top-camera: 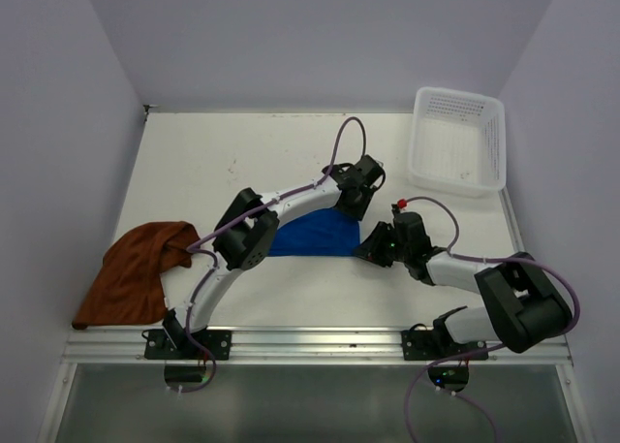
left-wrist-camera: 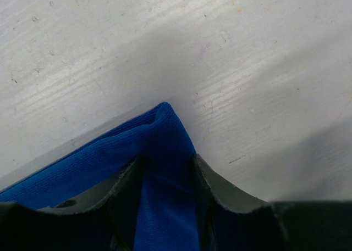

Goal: Roll the towels
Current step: Roll the towel

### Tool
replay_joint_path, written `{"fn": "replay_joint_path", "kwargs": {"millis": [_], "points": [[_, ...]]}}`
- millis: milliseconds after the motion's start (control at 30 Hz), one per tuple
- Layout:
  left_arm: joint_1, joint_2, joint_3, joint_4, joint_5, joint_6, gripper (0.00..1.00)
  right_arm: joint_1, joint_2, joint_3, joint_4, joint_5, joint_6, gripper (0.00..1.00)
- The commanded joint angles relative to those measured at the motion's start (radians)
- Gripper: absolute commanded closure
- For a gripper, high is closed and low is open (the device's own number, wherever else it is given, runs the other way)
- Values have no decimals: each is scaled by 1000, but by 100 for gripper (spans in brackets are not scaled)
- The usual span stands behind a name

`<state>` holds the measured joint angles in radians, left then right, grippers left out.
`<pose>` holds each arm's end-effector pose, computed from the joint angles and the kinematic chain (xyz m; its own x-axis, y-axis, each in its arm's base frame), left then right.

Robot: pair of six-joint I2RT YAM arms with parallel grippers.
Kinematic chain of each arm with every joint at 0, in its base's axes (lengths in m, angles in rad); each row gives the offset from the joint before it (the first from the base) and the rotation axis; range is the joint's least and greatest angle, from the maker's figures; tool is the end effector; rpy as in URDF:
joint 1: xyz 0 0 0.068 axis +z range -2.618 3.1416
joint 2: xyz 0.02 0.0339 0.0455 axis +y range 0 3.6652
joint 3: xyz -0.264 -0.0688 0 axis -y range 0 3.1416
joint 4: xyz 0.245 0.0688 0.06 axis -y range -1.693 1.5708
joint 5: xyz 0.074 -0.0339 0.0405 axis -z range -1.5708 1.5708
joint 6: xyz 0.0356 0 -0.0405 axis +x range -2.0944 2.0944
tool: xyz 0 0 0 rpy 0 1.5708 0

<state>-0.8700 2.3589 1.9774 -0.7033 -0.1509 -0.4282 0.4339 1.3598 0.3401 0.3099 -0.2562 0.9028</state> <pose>0.3316 -0.3848 0.1676 -0.8137 0.3278 -0.4801 0.4095 0.9094 -0.0730 0.2016 0.1034 0.1237 -0.8224 0.4559 -0.3402 0.1043 0.7087 0.6978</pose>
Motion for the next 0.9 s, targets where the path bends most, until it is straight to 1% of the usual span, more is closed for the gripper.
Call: {"fn": "replay_joint_path", "kwargs": {"millis": [0,167,233,367,467,567,733,867], "points": [[6,22,-20,-25,-18,11,57,3,2,23,-120,40,-73,77],[6,27,-6,-38,-13,5,57,3,9,19,-117,37,-97,80],[6,25,23,-48,-15,2,56,5,10,19,-112,34,-100,80],[8,-6,66,-56,-19,-29,56,3,15,14,-97,20,-107,90],[8,-41,69,-19,0,-49,55,3,25,19,-95,8,-113,91],[8,-55,75,2,-18,-53,54,3,27,17,-95,6,-113,92],[8,-7,116,-21,-13,-50,53,3,18,19,-101,11,-114,92],[8,8,100,-6,-6,-55,53,3,22,23,-103,11,-119,93]]}}
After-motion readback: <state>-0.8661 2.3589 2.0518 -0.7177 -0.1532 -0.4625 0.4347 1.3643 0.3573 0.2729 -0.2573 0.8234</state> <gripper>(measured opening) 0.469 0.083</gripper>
